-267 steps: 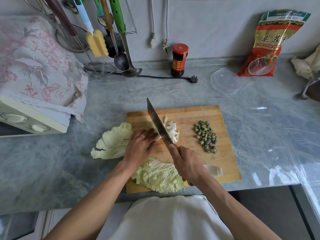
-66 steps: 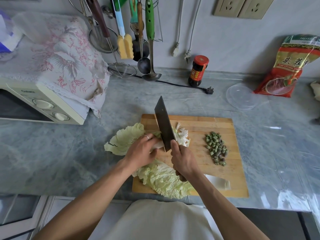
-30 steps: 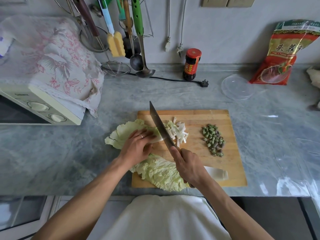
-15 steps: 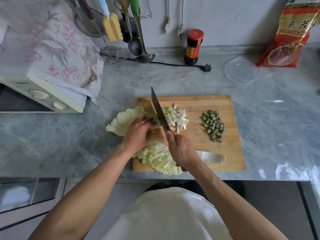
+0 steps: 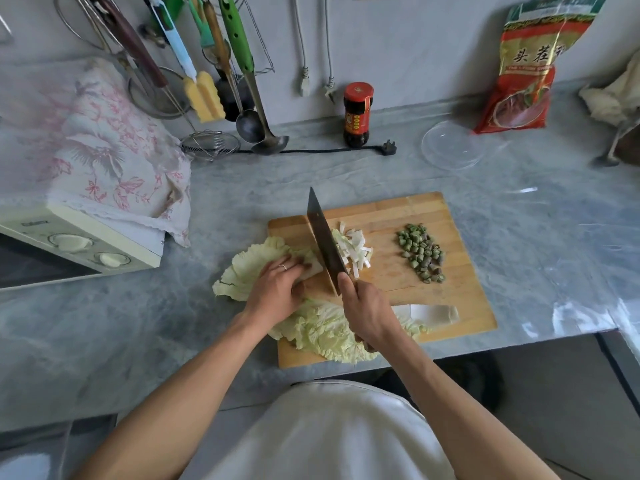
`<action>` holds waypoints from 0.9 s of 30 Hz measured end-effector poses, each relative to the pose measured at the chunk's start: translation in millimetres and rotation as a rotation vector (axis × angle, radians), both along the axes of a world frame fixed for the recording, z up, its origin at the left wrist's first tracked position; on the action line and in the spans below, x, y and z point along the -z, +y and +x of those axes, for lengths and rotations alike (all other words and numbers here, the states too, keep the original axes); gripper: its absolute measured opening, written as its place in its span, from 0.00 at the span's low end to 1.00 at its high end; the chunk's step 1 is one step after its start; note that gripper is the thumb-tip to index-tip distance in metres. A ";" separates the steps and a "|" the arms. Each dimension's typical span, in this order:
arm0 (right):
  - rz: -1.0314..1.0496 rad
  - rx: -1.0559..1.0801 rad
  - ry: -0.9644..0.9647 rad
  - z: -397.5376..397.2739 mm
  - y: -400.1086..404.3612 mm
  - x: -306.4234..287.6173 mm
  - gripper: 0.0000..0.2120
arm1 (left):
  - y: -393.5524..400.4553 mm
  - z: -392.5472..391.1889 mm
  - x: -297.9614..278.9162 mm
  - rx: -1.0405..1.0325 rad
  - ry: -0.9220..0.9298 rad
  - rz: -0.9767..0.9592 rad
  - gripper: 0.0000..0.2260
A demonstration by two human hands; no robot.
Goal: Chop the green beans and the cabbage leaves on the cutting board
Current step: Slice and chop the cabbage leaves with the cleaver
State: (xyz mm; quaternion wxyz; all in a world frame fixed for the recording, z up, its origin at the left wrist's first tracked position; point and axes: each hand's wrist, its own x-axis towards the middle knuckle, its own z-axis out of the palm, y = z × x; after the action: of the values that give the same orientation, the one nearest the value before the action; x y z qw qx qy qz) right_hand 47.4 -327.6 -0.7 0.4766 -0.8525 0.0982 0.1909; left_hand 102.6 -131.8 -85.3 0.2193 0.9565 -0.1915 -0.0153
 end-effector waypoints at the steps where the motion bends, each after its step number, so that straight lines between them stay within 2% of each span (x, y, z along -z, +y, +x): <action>1: 0.036 0.019 0.000 -4.3 1.2 -1.5 0.24 | 2.7 0.9 1.7 0.008 0.004 0.001 0.18; 5: 0.087 0.060 -0.045 -12.6 4.3 -4.5 0.28 | 9.4 4.6 6.4 0.049 -0.013 -0.027 0.17; 10: -0.035 0.030 -0.040 -12.8 12.0 -1.5 0.30 | 11.3 5.1 6.3 0.072 -0.047 -0.038 0.17; 18: -0.067 -0.040 -0.056 -11.3 20.1 -3.6 0.27 | 11.5 1.8 13.7 0.060 -0.081 -0.055 0.18; 23: -0.243 -0.103 -0.016 -0.4 26.2 4.3 0.25 | 10.7 2.2 12.3 0.054 -0.054 -0.051 0.21; 27: -0.249 -0.102 -0.004 1.8 32.1 11.4 0.24 | 6.6 -2.7 10.3 0.010 -0.017 -0.072 0.21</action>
State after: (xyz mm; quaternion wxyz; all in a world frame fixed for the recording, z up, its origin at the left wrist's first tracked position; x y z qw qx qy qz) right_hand 49.2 -295.5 -12.1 0.3571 -0.9092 0.0769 0.1996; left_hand 99.9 -125.2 -95.6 0.2520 0.9471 -0.1987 -0.0013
